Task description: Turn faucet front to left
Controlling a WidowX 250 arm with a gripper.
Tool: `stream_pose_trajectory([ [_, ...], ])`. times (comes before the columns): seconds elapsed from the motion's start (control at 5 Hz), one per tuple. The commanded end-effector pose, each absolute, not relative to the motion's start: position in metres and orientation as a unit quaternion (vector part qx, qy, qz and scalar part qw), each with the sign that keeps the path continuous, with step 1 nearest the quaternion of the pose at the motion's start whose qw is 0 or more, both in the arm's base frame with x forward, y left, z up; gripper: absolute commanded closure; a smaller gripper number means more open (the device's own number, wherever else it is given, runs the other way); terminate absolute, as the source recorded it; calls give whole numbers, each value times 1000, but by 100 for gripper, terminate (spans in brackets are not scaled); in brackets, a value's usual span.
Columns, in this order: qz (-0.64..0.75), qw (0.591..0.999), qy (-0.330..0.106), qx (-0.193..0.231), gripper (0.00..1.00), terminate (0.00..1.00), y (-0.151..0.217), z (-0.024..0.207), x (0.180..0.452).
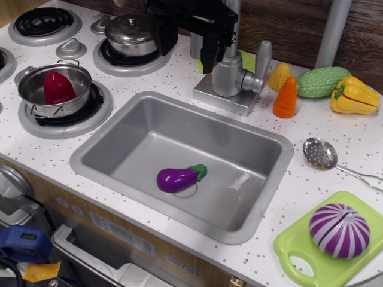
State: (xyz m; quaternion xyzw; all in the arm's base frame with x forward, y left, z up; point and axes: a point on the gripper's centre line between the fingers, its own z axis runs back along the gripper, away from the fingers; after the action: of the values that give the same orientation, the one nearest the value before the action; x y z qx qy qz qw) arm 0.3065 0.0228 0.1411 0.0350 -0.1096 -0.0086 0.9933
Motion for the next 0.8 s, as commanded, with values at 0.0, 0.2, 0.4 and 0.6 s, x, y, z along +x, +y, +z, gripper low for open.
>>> stream_pose_trajectory([
  [0.0,-9,993,-110,35,0,0,23,141,306],
  [0.2,15,991,-127,37,0,0,5,135,304],
  [0.4,33,988,-145,47,0,0,-15,135,301],
  [0.6,37,983,-173,56,0,0,-27,128,306],
])
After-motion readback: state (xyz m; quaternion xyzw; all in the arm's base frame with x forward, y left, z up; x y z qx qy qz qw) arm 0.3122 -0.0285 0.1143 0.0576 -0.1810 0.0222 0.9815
